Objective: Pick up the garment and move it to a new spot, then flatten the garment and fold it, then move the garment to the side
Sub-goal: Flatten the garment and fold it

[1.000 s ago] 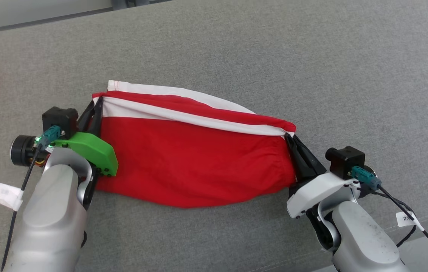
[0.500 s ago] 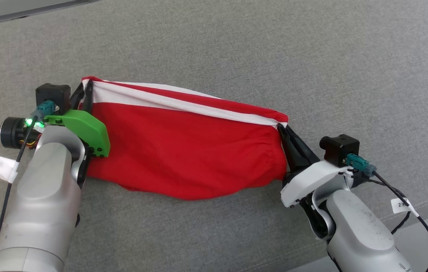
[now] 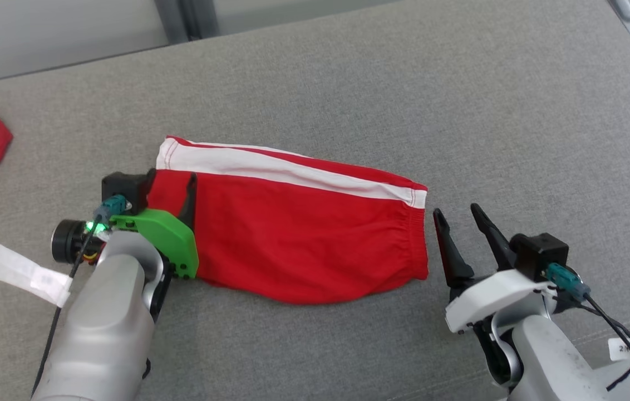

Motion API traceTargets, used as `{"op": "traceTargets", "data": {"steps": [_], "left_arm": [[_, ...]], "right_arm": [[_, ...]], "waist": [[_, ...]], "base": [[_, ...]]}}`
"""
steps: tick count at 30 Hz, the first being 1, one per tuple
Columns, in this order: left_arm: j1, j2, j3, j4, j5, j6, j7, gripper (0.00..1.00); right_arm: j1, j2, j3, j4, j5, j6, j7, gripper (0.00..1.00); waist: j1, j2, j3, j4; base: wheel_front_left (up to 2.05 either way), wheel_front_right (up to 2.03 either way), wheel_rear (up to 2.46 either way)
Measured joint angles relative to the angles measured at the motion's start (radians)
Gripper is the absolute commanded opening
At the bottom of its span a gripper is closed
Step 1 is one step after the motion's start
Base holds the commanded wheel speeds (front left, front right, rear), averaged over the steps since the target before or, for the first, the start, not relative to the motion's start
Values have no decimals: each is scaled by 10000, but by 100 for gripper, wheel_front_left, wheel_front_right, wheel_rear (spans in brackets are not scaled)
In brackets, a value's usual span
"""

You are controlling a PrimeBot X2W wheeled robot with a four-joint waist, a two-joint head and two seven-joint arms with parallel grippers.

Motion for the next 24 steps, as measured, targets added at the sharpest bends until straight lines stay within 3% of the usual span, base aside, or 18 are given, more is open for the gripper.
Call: {"op": "traceTargets", "data": {"steps": [6,13,24], "left_arm": [[855,46,-364,52,-755,-12,508,100],[1376,217,-522,38,-1498,-12,1066,100],[1406,562,-382,376,-1939,-12,1323,100]], "right_arm": [[860,0,-721,-566,-564,0,-2,100],[1209,0,-851,-863,-671,0,-2,100],[1213,0,-807,-1231,-679,0,-2,100]], "waist": [[0,0,-767,299],[0,0,-1402,531],[0,0,-1131,102]], "base": [[0,0,0],[0,0,0],[0,0,0]]}}
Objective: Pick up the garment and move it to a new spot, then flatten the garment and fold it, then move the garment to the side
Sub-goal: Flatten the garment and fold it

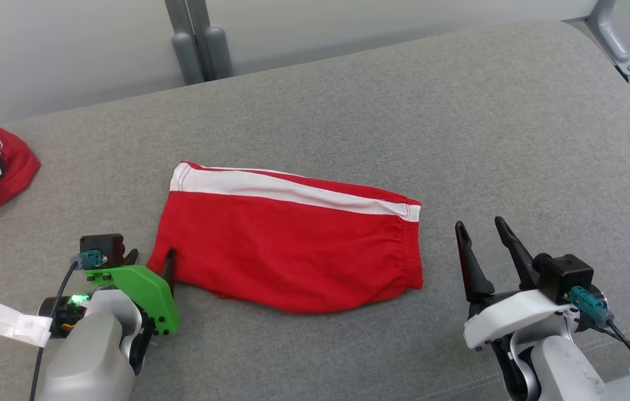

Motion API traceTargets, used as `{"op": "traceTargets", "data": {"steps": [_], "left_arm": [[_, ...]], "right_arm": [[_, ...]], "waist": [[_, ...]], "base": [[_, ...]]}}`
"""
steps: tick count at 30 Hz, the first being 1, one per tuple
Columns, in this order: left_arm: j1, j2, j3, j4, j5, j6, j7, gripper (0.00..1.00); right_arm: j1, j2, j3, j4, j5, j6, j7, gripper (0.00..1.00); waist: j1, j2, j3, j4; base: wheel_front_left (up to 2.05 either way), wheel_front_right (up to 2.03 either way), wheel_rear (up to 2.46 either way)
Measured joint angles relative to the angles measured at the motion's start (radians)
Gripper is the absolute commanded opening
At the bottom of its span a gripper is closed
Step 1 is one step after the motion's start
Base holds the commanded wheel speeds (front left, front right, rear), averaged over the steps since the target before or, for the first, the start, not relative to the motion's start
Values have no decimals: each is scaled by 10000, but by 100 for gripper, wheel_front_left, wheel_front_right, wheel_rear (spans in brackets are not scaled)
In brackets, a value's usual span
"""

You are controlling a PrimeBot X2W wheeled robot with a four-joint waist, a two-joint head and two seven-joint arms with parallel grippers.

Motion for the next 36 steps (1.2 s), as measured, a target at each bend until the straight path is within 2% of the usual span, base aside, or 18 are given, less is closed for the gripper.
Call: {"op": "traceTargets", "data": {"steps": [8,11,12,24,32,36], "left_arm": [[-6,-128,-303,-82,-303,0,299,99],[-6,-67,-391,-134,-483,0,322,15],[-6,-35,-422,-134,-506,0,322,0],[362,-102,-556,-876,-1375,0,-109,0],[1474,-107,-431,-1921,-1916,4,-623,0],[2335,-176,-288,-2686,-2096,297,-723,0]], "right_arm": [[-10,0,-29,-33,36,0,2,100],[-14,-2,-40,-38,52,-2,2,100],[-15,-2,-38,-42,54,-2,2,100],[-7,0,-274,-138,31,-2,2,100],[210,-2,-698,-201,-136,-2,0,100],[364,-2,-899,-234,-255,-2,0,100]], "waist": [[0,0,200,-296],[0,0,201,-323],[0,0,196,-326],[1,0,18,-106],[1,0,-242,287],[1,0,-376,566]], "base": [[0,0,0],[0,0,0],[0,0,0],[0,0,0],[0,0,0],[0,0,0]]}}
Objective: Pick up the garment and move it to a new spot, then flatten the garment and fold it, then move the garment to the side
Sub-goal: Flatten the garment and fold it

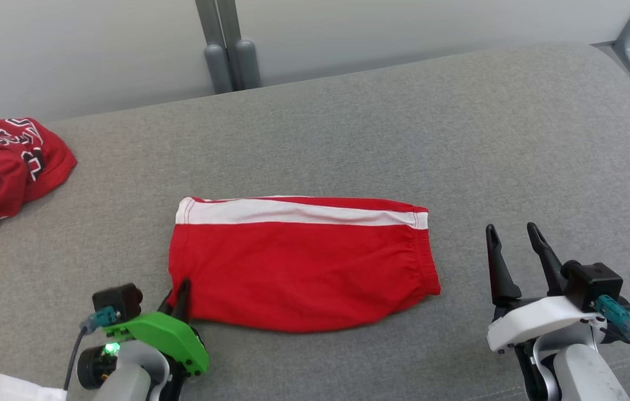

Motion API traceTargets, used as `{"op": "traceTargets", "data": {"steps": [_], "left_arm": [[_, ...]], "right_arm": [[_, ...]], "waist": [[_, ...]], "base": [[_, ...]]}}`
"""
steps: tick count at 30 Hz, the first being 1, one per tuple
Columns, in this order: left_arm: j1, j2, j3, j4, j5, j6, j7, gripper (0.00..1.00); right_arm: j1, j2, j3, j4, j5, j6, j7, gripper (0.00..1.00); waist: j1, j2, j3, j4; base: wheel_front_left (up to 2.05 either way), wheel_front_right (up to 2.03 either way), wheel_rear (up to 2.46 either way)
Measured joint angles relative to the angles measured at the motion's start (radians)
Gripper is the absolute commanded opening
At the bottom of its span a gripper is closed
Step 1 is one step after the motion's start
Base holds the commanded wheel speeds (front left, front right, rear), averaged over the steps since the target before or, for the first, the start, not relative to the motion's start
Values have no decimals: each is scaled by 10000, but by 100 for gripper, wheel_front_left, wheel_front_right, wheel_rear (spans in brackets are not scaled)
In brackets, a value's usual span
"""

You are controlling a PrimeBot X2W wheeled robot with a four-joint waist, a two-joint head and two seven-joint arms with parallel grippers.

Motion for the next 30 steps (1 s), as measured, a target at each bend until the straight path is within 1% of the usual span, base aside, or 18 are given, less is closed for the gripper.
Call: {"op": "traceTargets", "data": {"steps": [5,9,13,16,17,18,19,22,30], "left_arm": [[1160,-134,-10,-1315,-188,510,58,0],[1981,-176,-71,-2554,-240,1009,291,0],[2482,-77,-105,-3429,-196,1509,458,0],[2677,25,-105,-3893,-136,1749,560,0],[2742,44,-113,-4046,-111,1831,546,25],[2793,96,-140,-4205,25,1893,520,94],[2824,150,-142,-4324,98,1942,449,100],[2884,428,-276,-4719,481,2096,150,100],[2949,719,-232,-5787,1227,2410,-431,100]], "right_arm": [[101,2,-75,-52,-82,0,2,100],[100,2,-69,-38,-146,0,2,100],[99,2,-56,63,-167,0,2,100],[97,2,-63,128,-190,0,2,100],[96,4,-81,148,-213,0,0,100],[95,2,-105,165,-234,0,0,100],[94,2,-128,178,-242,0,0,100],[92,4,-236,251,-293,0,2,100],[78,2,-345,362,-447,0,272,100]], "waist": [[0,0,-148,300],[0,0,-212,466],[0,0,-236,560],[0,0,-251,583],[0,0,-258,594],[0,0,-266,607],[0,0,-275,618],[0,0,-322,667],[0,0,-482,871]], "base": [[0,0,0],[0,0,0],[0,0,0],[0,0,0],[0,0,0],[0,0,0],[0,0,0],[0,0,0],[0,0,0]]}}
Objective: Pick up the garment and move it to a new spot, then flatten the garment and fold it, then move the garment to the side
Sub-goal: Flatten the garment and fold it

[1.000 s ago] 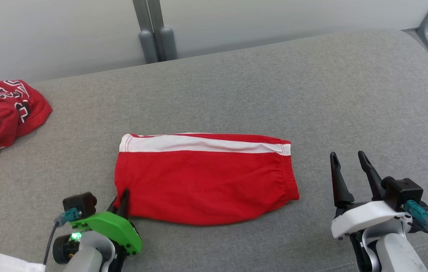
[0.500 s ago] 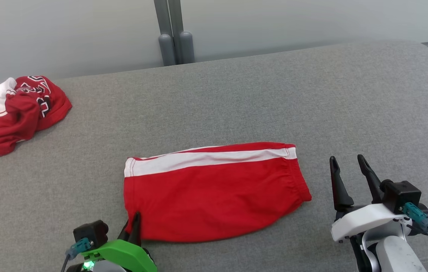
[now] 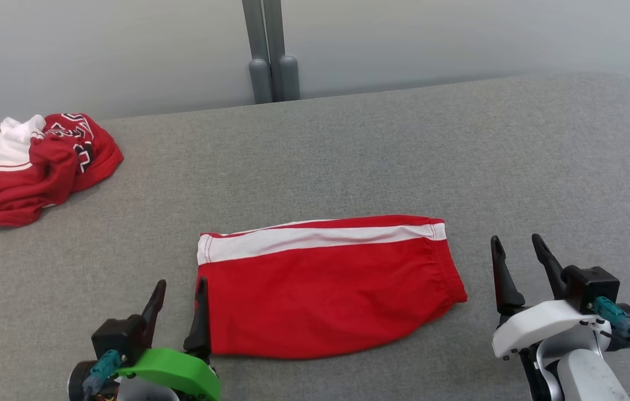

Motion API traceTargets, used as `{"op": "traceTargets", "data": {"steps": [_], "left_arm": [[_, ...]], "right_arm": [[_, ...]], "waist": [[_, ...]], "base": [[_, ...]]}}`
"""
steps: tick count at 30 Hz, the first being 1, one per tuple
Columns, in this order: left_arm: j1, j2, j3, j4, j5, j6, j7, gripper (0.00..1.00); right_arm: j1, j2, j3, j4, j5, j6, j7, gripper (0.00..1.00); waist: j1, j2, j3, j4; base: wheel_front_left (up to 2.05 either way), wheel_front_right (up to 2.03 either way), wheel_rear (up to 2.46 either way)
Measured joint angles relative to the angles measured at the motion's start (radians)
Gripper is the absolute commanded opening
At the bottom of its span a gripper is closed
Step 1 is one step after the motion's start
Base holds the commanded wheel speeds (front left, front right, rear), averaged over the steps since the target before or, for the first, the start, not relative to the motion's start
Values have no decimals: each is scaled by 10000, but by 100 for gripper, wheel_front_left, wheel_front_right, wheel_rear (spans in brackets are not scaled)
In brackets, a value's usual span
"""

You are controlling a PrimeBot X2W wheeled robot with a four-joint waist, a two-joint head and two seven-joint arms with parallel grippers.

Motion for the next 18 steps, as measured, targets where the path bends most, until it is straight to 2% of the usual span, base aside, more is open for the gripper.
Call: {"op": "traceTargets", "data": {"steps": [9,14,18], "left_arm": [[332,148,558,-1005,677,610,-184,100],[611,27,748,-1104,719,635,-215,100],[739,-94,828,-1104,786,583,-224,100]], "right_arm": [[-12,2,631,324,84,0,1003,100],[-54,8,895,1026,121,0,1423,100],[-123,4,604,1799,44,0,1645,100]], "waist": [[0,0,-216,326],[0,0,-294,582],[0,0,-334,826]], "base": [[0,0,0],[0,0,0],[0,0,0]]}}
